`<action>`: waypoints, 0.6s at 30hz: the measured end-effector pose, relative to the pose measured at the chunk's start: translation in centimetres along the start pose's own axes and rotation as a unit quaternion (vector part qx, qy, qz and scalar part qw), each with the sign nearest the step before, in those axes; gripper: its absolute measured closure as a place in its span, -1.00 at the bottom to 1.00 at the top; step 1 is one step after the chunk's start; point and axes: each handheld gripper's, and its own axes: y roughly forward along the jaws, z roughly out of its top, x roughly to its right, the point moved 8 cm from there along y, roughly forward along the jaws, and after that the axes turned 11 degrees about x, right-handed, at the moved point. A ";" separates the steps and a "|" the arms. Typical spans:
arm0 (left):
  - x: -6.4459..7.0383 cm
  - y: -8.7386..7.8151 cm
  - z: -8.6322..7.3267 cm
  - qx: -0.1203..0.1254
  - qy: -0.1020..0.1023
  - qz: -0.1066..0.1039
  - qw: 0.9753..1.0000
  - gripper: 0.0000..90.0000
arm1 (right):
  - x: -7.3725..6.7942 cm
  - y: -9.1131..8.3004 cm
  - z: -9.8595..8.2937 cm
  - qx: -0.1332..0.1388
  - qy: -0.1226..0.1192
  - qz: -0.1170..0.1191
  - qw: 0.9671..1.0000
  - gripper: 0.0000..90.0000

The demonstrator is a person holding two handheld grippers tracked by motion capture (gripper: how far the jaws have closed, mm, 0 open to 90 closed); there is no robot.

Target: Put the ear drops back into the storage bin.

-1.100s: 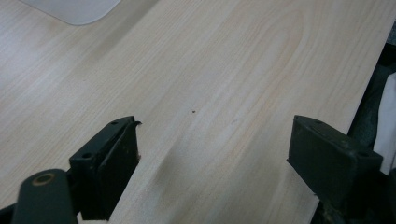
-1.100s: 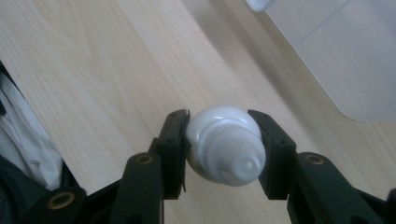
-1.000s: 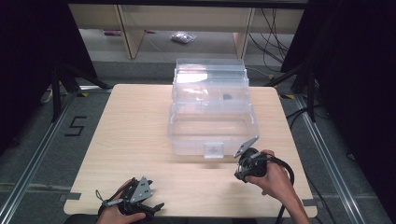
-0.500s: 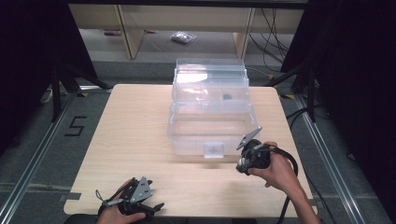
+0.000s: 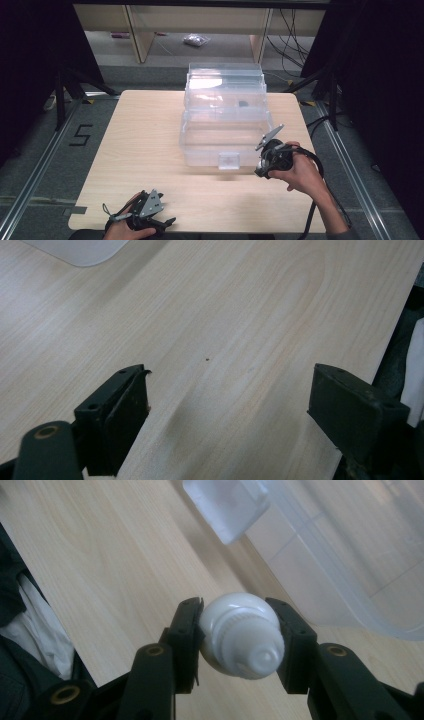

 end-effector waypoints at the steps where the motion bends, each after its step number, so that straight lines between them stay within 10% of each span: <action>1: 0.0 0.0 0.0 0.000 0.000 0.000 1.000 -0.65 | 0.2 -0.1 0.2 0.004 -0.009 0.003 1.000 0.34; 18: 0.1 0.0 -0.1 0.000 -0.009 0.002 1.000 -0.65 | 2.3 -0.8 2.3 -0.008 0.008 -0.003 1.000 0.34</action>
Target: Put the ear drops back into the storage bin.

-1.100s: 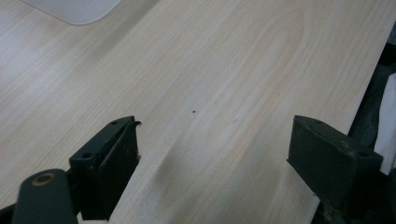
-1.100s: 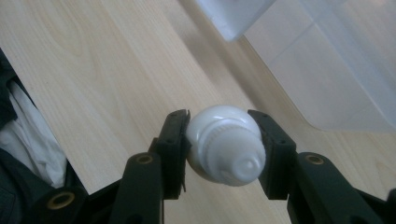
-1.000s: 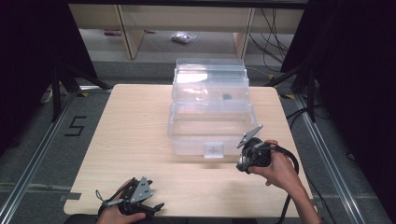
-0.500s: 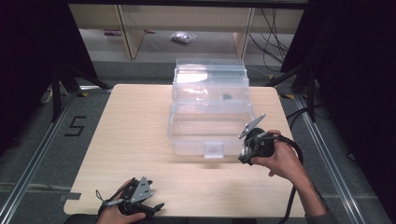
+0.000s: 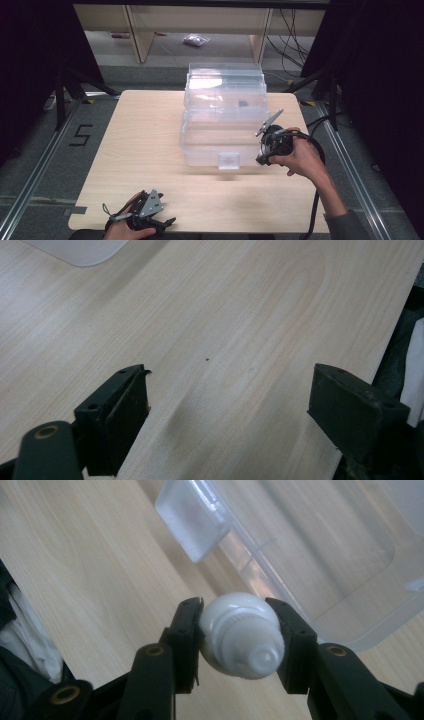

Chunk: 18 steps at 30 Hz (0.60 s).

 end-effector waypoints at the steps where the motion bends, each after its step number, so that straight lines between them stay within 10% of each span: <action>1: 0.0 0.0 0.0 0.000 0.001 0.000 1.000 -0.65 | 0.2 -0.1 0.2 -0.001 0.000 -0.002 1.000 0.34; 18: 0.0 0.0 0.0 0.005 -0.001 -0.001 1.000 -0.65 | 4.0 0.9 2.1 -0.010 0.036 -0.013 0.999 0.34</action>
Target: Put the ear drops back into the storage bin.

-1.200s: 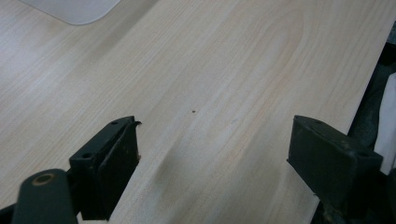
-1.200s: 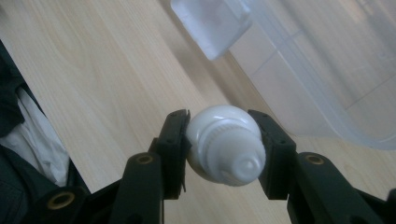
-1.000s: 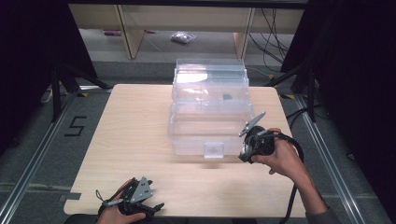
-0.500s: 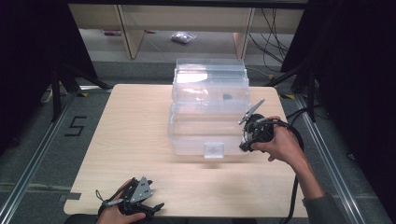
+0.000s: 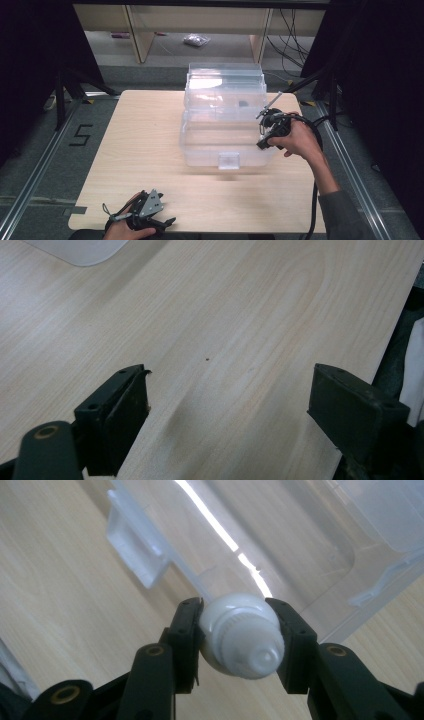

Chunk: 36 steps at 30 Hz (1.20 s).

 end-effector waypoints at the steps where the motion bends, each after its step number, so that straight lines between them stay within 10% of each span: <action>1: -0.1 -0.1 0.0 -0.001 0.007 0.000 1.000 -0.65 | 0.3 0.2 0.1 0.000 -0.002 0.001 1.000 0.34; 36: 0.0 -0.1 0.0 -0.002 0.001 0.001 1.000 -0.65 | 3.9 6.4 0.0 -0.062 0.036 -0.008 0.997 0.34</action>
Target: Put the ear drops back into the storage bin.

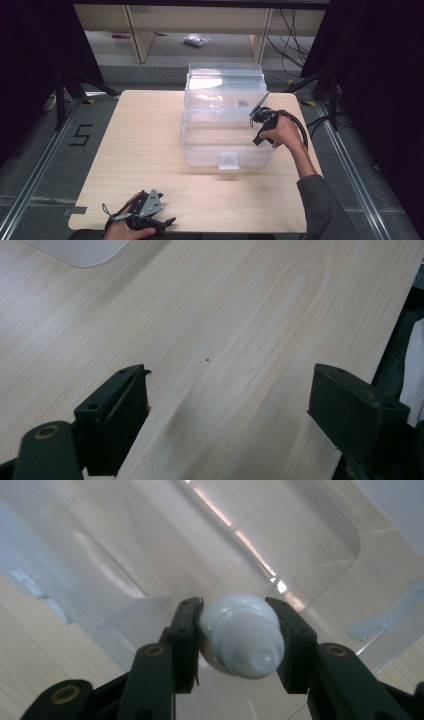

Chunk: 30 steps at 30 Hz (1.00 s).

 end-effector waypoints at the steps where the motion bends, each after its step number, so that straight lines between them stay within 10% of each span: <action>1: 0.0 0.0 0.0 0.000 0.000 -0.001 1.000 -0.65 | 0.0 0.2 0.0 -0.001 0.005 0.000 1.000 0.34; 30: 0.0 0.0 0.0 0.000 -0.001 -0.001 1.000 -0.65 | 0.2 3.3 -0.8 -0.031 0.033 0.000 0.999 0.34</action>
